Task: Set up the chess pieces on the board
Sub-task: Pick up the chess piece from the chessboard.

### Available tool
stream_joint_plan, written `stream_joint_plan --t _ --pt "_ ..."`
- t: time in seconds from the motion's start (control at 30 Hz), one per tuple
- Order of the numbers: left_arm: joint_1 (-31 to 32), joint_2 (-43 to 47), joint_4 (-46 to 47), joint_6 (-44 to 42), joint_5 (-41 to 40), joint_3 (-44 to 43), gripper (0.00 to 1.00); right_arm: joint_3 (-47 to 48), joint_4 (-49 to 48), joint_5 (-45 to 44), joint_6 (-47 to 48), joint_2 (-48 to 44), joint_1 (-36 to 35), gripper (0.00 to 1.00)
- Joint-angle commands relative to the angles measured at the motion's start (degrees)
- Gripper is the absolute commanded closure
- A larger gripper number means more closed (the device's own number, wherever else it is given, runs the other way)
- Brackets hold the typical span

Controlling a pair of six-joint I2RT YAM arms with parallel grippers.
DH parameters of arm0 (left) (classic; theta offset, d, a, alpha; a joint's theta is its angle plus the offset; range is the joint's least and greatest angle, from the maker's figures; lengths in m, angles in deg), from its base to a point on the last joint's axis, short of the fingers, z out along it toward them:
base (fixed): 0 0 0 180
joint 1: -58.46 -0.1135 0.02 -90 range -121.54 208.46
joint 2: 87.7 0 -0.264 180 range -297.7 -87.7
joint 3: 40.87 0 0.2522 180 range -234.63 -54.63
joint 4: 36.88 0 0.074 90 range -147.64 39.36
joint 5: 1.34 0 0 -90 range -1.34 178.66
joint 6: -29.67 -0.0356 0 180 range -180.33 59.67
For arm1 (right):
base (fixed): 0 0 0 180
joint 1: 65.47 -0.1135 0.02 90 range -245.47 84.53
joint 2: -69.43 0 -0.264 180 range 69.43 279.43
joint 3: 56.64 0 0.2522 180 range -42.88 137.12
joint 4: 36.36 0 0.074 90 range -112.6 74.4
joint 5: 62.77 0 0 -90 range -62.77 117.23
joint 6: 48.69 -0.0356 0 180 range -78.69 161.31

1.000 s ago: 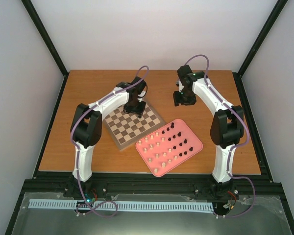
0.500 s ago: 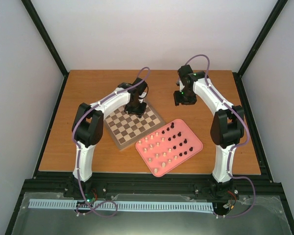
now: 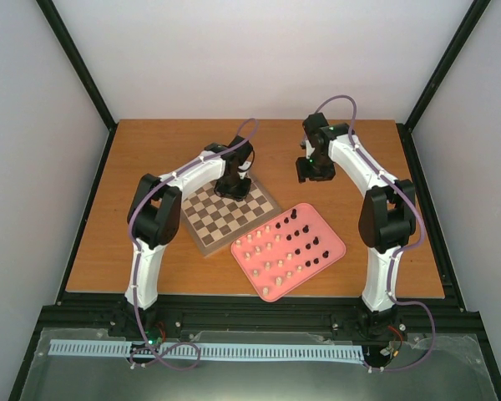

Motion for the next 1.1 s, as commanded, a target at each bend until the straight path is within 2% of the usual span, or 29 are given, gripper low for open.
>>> stream_joint_plan --t 0.0,0.23,0.47,0.63,0.9,1.07 --pt "0.5 -0.1 -0.3 -0.2 0.4 -2.8 0.74 -0.9 -0.6 -0.4 0.1 -0.9 0.6 0.43" --pt "0.6 0.5 -0.7 -0.1 0.3 -2.7 0.78 -1.0 -0.7 -0.2 0.1 -0.7 0.6 0.43" --pt "0.5 0.7 -1.0 -0.4 -0.2 -2.9 0.95 -1.3 -0.9 0.1 0.2 -0.4 0.5 0.43" --pt "0.5 0.4 -1.7 -0.4 -0.5 -3.5 0.99 -1.6 -0.9 0.1 0.3 -0.5 0.5 0.43" --pt "-0.8 4.6 -5.3 -1.7 -5.3 -5.6 0.99 -2.4 -1.5 0.4 0.0 -0.6 0.6 0.43" --pt "-6.5 7.6 -4.9 -0.9 -5.6 -3.8 0.98 -2.4 -1.6 0.8 0.1 -0.4 0.5 0.43"
